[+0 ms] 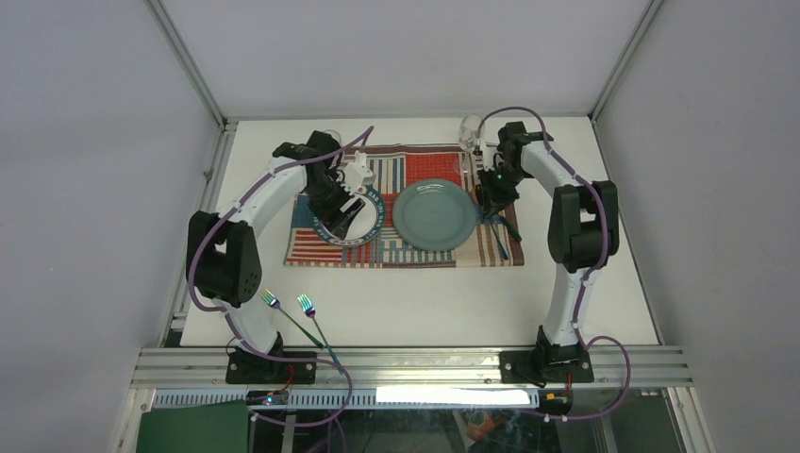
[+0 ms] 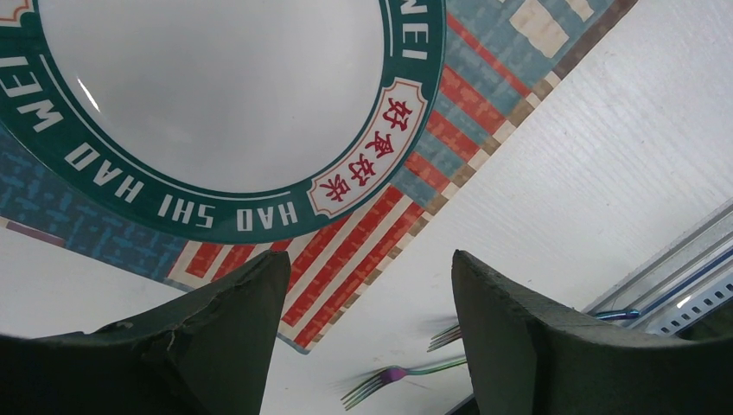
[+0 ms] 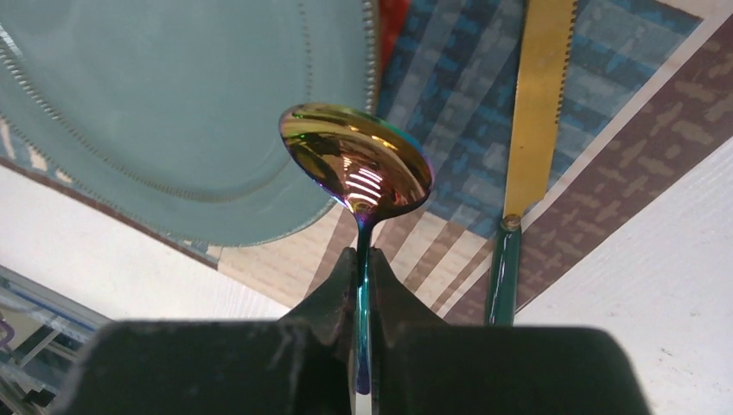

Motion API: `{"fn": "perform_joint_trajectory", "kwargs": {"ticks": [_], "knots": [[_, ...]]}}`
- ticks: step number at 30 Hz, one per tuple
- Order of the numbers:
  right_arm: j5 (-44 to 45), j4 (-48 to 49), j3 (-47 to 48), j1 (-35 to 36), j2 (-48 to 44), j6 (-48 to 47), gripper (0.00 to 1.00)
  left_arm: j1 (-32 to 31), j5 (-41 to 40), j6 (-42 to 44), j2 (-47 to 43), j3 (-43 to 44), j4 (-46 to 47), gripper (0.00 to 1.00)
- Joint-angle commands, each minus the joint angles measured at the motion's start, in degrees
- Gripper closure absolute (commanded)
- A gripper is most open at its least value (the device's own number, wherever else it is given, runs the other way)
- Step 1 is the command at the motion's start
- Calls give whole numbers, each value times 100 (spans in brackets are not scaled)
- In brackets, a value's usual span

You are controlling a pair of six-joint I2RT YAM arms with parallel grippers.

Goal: Set the dinner table for one person
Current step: Adjust the spoon at the center of the board.

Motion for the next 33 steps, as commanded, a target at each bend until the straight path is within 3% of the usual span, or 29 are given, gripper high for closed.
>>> {"fn": "perform_joint_trajectory", "kwargs": {"ticks": [1,23,33], "knots": [[249,498,-56,10,126,170,100,40,158,34,-421,-82,153,29],[1369,909,-24,32,654,-244,100,48,124,49,-464,-216,193,29],[1074,851,71,84,658,-350,100,58,105,34,-583,-310,211,29]]}}
